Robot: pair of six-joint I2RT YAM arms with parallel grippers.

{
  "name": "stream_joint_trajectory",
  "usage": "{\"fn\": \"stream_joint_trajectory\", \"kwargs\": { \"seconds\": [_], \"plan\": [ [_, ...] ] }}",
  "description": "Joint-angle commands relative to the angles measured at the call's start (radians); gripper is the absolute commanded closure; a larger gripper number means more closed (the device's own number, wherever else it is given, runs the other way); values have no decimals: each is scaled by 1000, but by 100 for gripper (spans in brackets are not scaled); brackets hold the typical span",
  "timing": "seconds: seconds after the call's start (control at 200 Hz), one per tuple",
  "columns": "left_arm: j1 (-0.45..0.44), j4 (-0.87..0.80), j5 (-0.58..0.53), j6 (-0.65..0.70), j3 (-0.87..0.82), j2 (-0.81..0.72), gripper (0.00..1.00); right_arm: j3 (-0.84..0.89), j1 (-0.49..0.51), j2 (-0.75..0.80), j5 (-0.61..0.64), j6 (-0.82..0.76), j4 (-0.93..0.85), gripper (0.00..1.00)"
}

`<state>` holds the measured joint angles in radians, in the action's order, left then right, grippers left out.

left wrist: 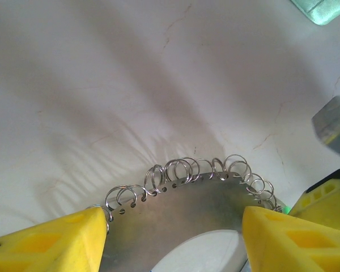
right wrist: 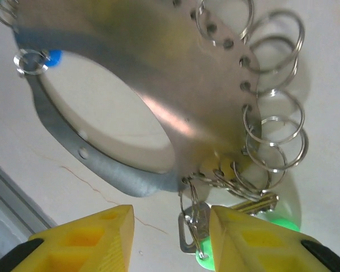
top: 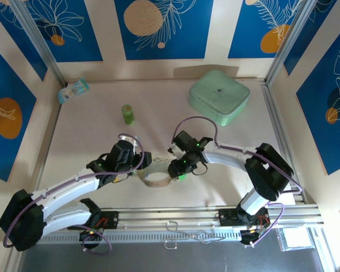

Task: Put the keys on the keyring

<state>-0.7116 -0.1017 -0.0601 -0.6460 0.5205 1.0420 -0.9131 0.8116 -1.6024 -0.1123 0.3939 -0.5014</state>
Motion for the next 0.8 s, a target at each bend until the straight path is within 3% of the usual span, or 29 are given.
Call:
{"fn": "stream_joint_trajectory", "kwargs": {
  "seconds": [0.0, 0.455, 0.64, 0.795],
  "plan": [
    [-2, 26, -15, 17, -25, -20, 35, 11, 18, -17, -29, -8, -51, 58],
    [-2, 35, -14, 29, -22, -20, 35, 77, 83, 80, -92, 68, -104, 54],
    [-2, 19, -24, 35, -20, -41, 35, 72, -30, 245, -48, 66, -78, 58],
    [-2, 10, -35, 39, -19, -50, 35, 50, -101, 220, -4, 26, -102, 64]
  ]
}}
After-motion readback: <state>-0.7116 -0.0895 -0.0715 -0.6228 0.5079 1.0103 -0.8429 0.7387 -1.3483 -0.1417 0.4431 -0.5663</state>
